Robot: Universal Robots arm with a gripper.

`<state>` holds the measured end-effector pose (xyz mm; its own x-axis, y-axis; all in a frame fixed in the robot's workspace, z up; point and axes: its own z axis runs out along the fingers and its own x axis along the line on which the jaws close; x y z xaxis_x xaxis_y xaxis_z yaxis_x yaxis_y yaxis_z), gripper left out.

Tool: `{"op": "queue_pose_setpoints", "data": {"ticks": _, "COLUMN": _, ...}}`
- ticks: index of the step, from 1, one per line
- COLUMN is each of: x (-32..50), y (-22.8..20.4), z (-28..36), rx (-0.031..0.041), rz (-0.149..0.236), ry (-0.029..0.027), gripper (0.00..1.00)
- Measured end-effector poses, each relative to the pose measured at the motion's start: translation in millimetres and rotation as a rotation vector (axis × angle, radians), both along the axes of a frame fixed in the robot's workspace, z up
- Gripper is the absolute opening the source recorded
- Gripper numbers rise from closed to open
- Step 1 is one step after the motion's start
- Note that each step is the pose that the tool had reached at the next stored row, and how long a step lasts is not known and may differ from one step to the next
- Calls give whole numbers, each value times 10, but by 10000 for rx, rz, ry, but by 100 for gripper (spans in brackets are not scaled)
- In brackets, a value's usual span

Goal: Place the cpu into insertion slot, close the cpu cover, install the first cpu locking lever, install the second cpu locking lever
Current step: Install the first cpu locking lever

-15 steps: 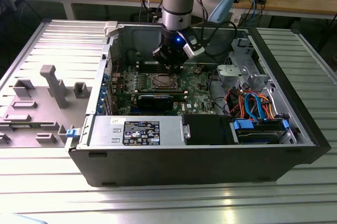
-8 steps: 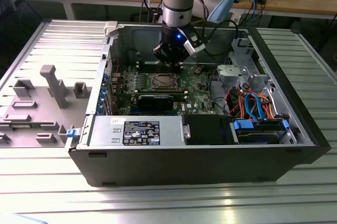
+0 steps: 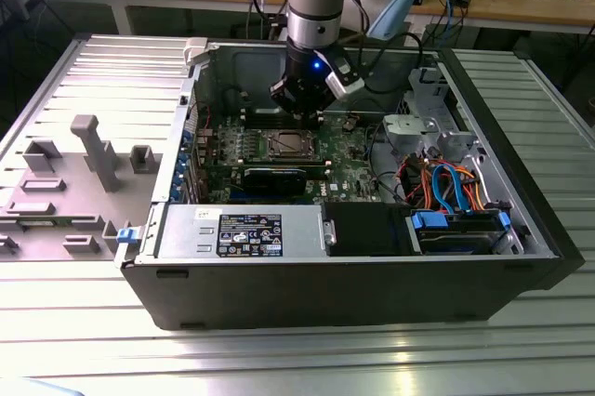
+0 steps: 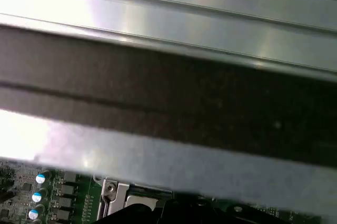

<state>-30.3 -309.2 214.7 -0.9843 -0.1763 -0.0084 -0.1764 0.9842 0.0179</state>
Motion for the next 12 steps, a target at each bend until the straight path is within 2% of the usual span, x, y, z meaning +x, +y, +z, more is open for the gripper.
{"op": "queue_pose_setpoints", "data": {"ticks": 8, "x": 0, "y": -176, "z": 0, "rx": -38, "rz": 1, "ry": 1, "gripper": 11}}
{"op": "queue_pose_setpoints", "data": {"ticks": 12, "x": 0, "y": -210, "z": 7, "rx": -53, "rz": 0, "ry": 1, "gripper": 11}}
